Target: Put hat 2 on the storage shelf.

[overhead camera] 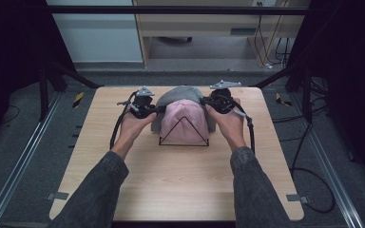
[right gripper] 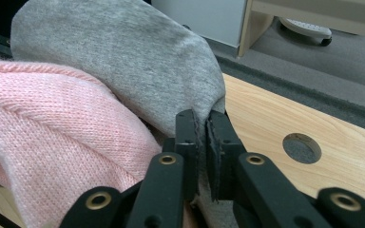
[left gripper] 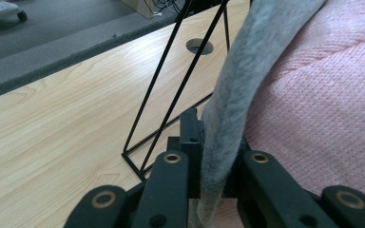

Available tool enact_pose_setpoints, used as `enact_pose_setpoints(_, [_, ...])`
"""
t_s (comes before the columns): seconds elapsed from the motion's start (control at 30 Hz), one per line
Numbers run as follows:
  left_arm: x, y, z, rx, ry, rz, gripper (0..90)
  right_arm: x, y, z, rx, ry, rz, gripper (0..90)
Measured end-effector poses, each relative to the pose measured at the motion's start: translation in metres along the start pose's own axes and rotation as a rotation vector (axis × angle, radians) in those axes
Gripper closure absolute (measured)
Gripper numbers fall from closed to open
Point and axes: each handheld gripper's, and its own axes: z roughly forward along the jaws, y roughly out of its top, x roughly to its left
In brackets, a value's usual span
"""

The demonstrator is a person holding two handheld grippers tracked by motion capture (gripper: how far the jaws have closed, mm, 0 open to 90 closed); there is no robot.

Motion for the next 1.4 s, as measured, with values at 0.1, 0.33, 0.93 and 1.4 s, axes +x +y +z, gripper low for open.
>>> enact_pose_setpoints(0.1, [0.0,0.001,0.0,-0.016,0.009,-0.012,78.7,-0.003,0.002,-0.002,-0.013,-0.016,0.005,74.0])
enact_pose_setpoints(0.33, [-0.001,0.003,-0.018,-0.061,0.041,-0.021,65.5,-0.004,0.001,-0.018,-0.032,-0.04,0.012,61.4])
enact_pose_setpoints(0.93, [-0.014,0.007,-0.048,-0.016,0.045,0.012,20.1,-0.003,0.004,-0.051,-0.069,-0.087,0.038,33.4])
enact_pose_setpoints(1.4, [-0.029,-0.011,-0.083,0.02,0.031,0.095,6.3,0.003,-0.002,-0.081,-0.048,-0.083,0.026,17.2])
